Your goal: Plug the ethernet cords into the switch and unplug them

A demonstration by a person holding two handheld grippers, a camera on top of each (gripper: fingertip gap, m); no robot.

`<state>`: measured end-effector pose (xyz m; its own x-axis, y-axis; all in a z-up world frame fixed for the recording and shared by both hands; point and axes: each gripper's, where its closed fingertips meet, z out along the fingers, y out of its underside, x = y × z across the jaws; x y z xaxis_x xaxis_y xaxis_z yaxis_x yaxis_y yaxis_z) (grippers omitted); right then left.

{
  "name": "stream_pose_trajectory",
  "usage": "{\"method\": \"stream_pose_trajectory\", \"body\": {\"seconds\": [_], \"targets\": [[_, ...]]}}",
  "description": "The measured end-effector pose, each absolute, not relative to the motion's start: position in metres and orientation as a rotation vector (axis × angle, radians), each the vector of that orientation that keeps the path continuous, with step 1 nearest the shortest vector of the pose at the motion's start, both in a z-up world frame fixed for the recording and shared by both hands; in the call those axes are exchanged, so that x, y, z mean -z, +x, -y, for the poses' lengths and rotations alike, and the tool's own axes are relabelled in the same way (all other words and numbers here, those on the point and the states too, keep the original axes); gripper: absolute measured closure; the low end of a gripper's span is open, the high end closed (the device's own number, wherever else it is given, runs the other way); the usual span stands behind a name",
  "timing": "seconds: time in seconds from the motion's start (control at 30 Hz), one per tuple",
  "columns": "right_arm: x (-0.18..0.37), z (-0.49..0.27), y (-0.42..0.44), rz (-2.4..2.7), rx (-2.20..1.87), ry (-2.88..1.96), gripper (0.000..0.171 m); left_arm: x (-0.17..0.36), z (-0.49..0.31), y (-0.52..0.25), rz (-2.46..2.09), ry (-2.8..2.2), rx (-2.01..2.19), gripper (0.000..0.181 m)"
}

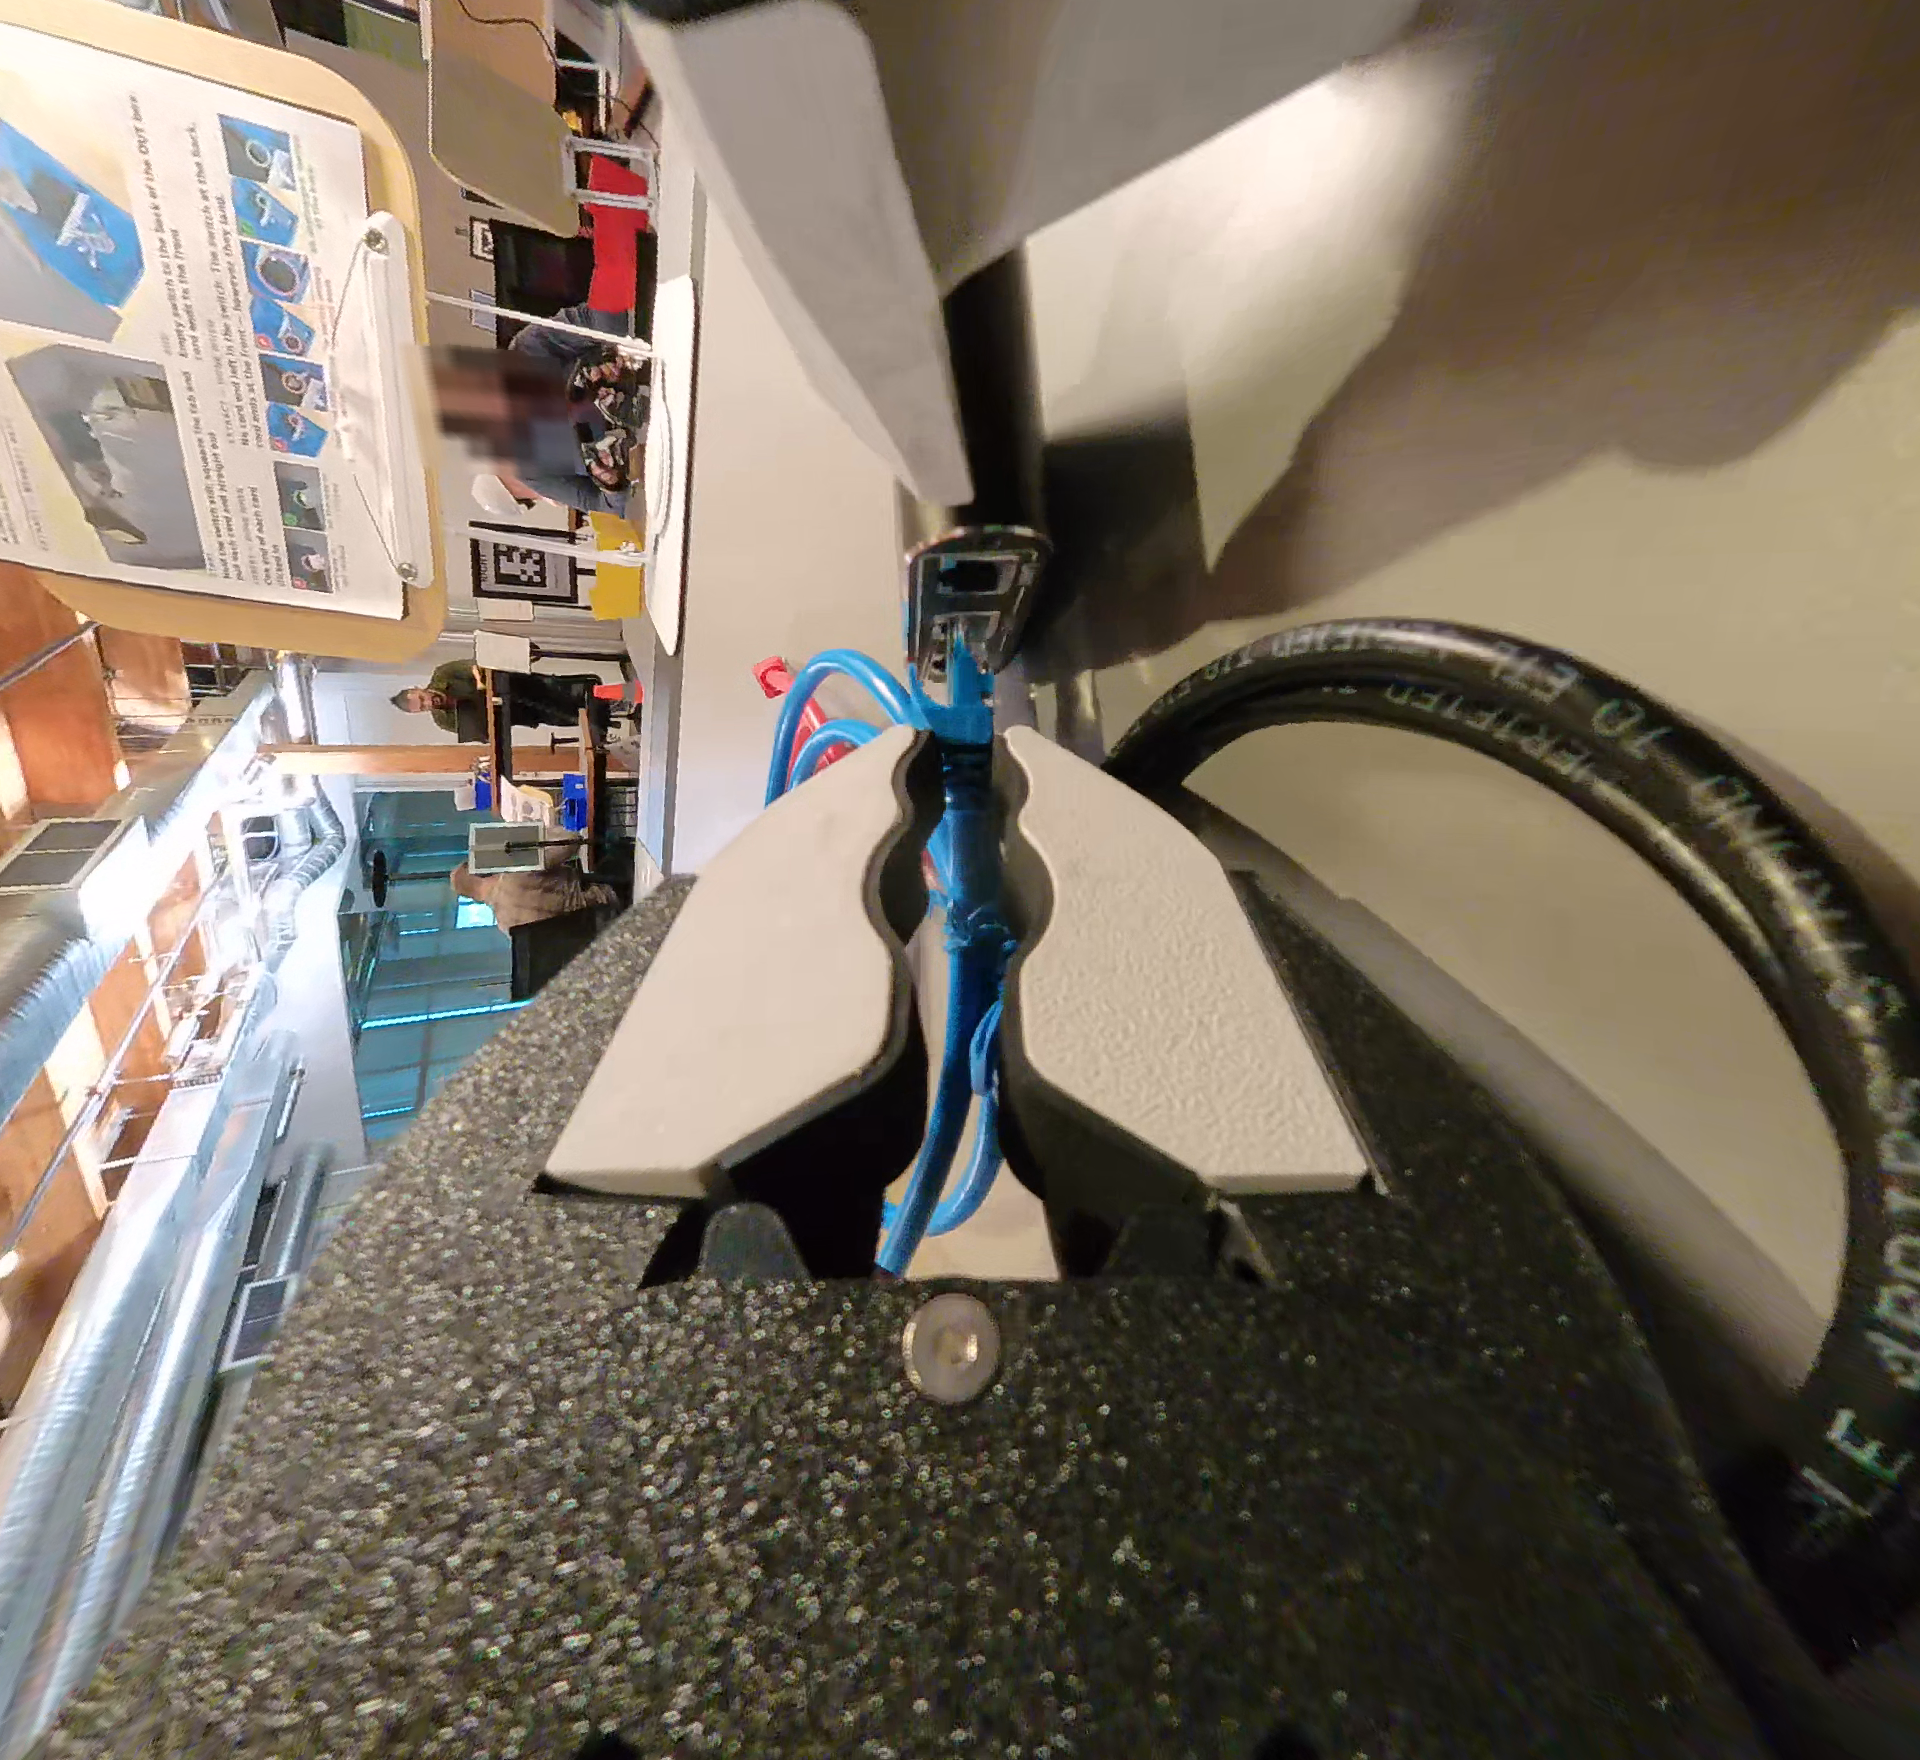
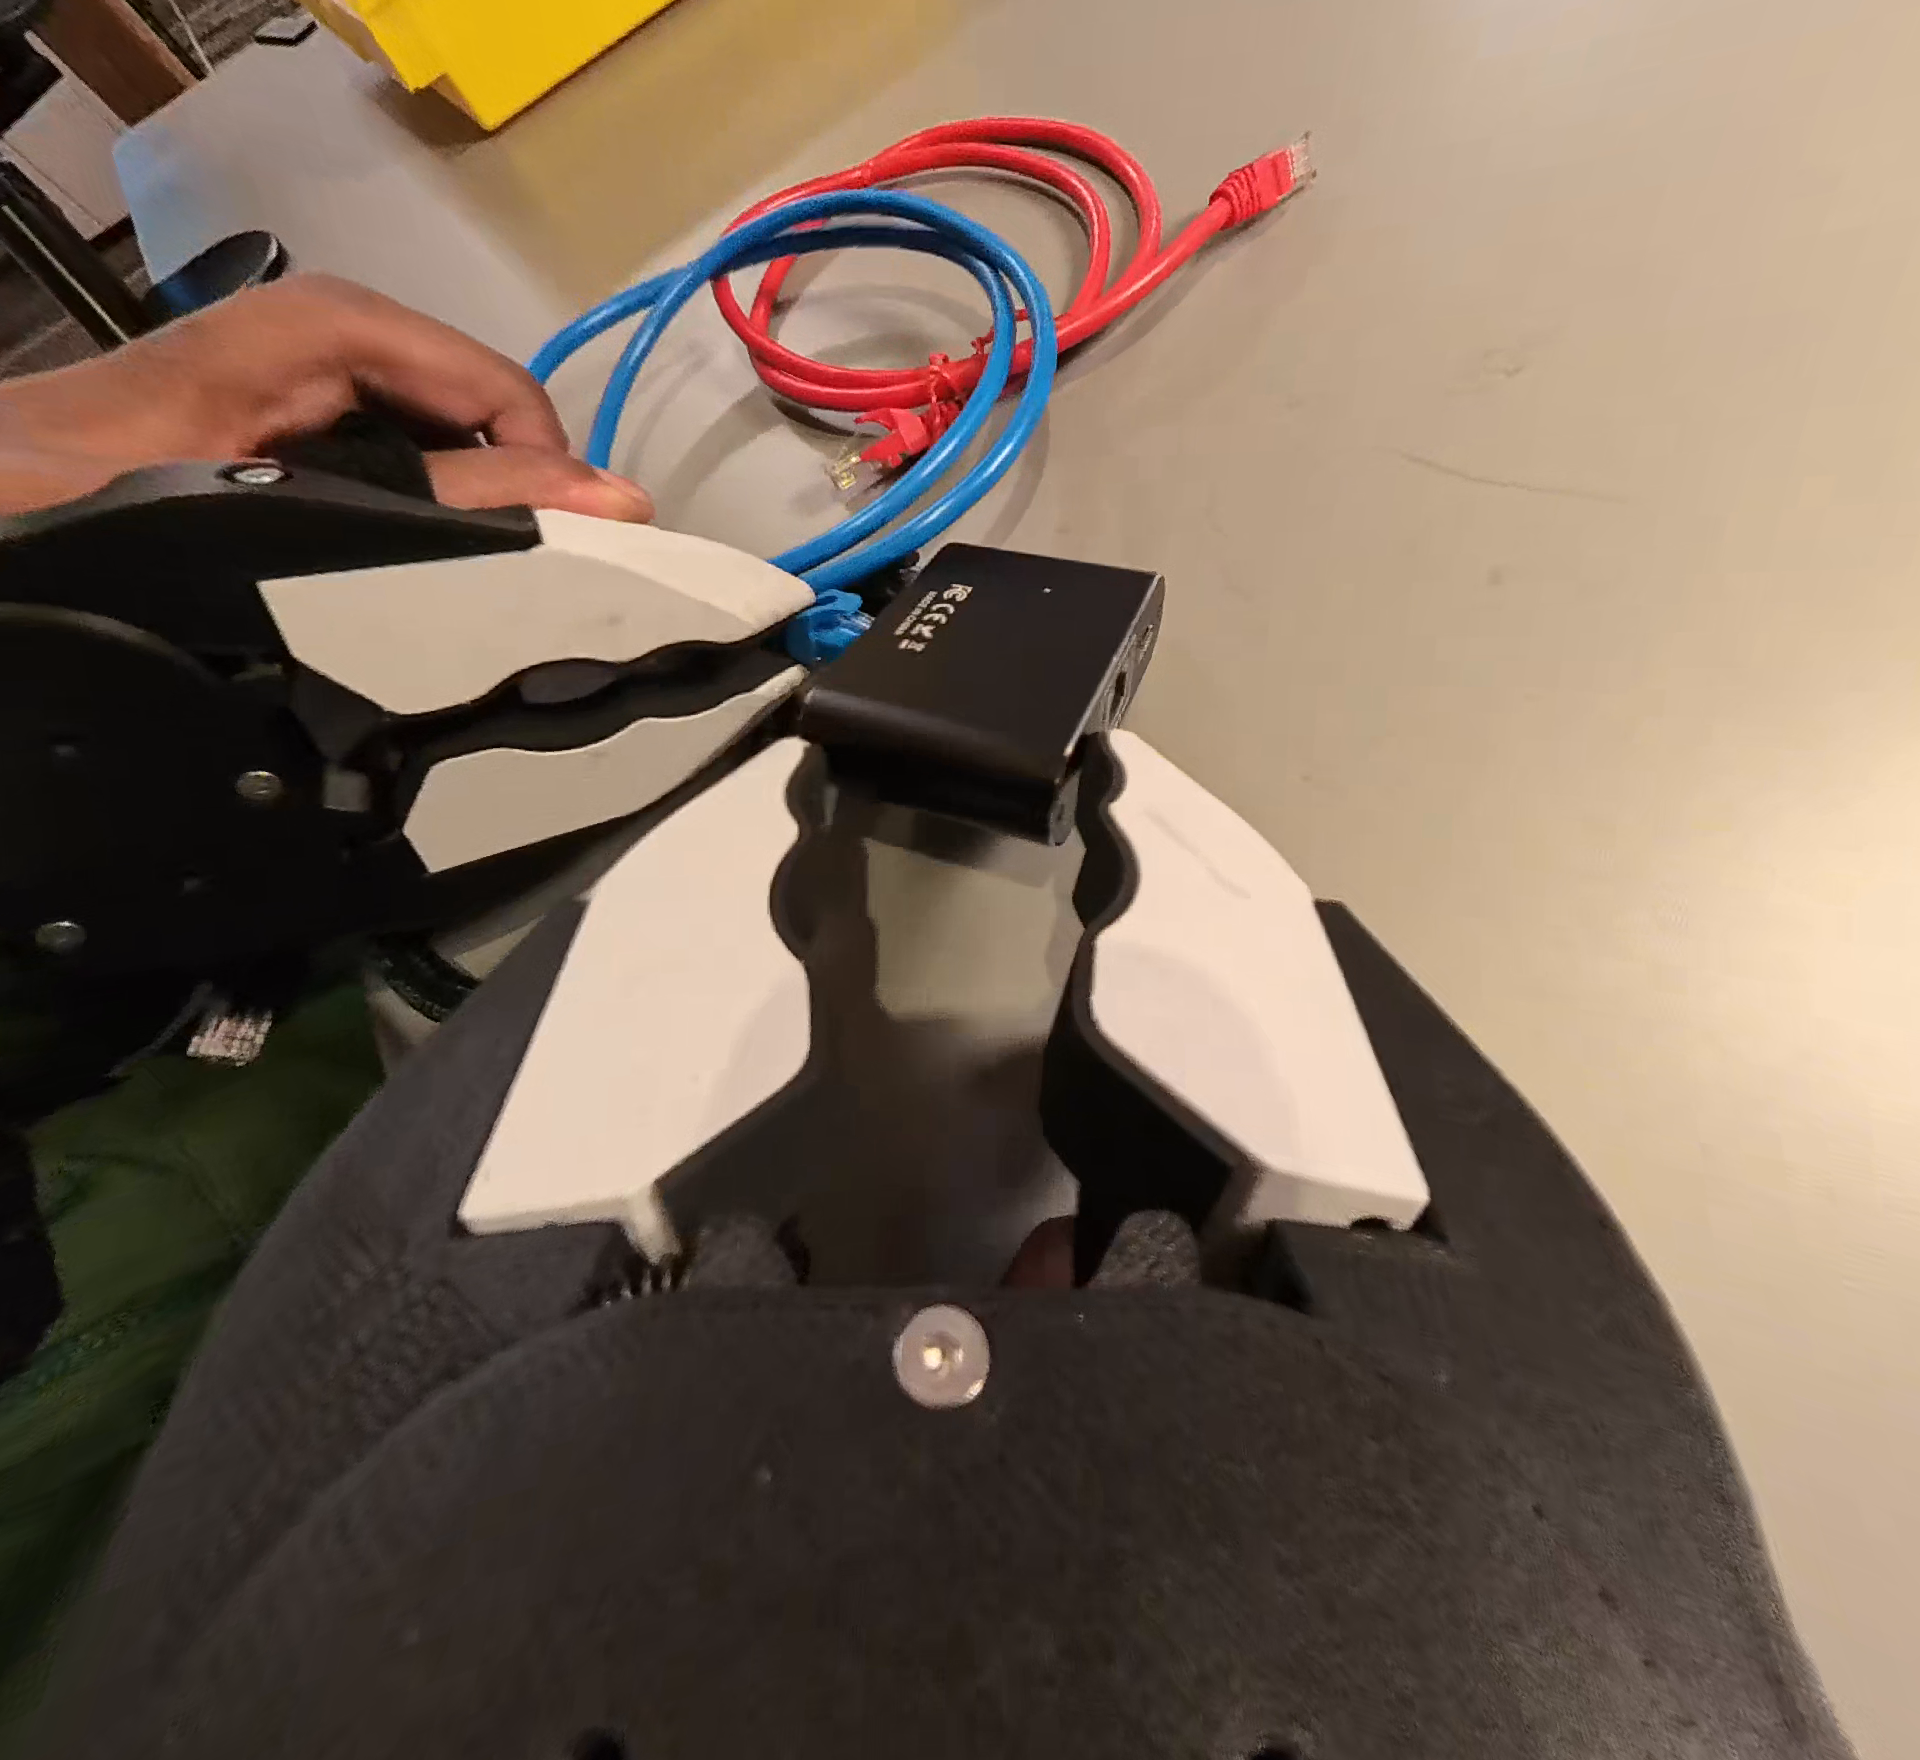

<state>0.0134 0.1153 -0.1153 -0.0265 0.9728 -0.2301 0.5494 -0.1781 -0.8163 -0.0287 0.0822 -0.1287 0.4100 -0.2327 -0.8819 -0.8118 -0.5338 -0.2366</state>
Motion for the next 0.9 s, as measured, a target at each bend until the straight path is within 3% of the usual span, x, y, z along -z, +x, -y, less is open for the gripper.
{"method": "stream_pose_trajectory", "body": {"seconds": [0.2, 0.3, 0.9], "targets": [[0.129, -0.109, 0.011, 1.657, -1.008, -1.781, 0.101, 0.128, -0.085, -0.026, -0.861, -1.960, -1.073, 0.171], [0.137, -0.118, 0.006, 1.640, -0.816, -1.782, 0.111, 0.128, -0.085, -0.026, -0.858, -1.956, -1.074, 0.171], [0.130, -0.117, 0.003, 1.617, -0.864, -1.753, 0.112, 0.126, -0.086, -0.032, -0.754, -1.976, -1.034, 0.162]]}}
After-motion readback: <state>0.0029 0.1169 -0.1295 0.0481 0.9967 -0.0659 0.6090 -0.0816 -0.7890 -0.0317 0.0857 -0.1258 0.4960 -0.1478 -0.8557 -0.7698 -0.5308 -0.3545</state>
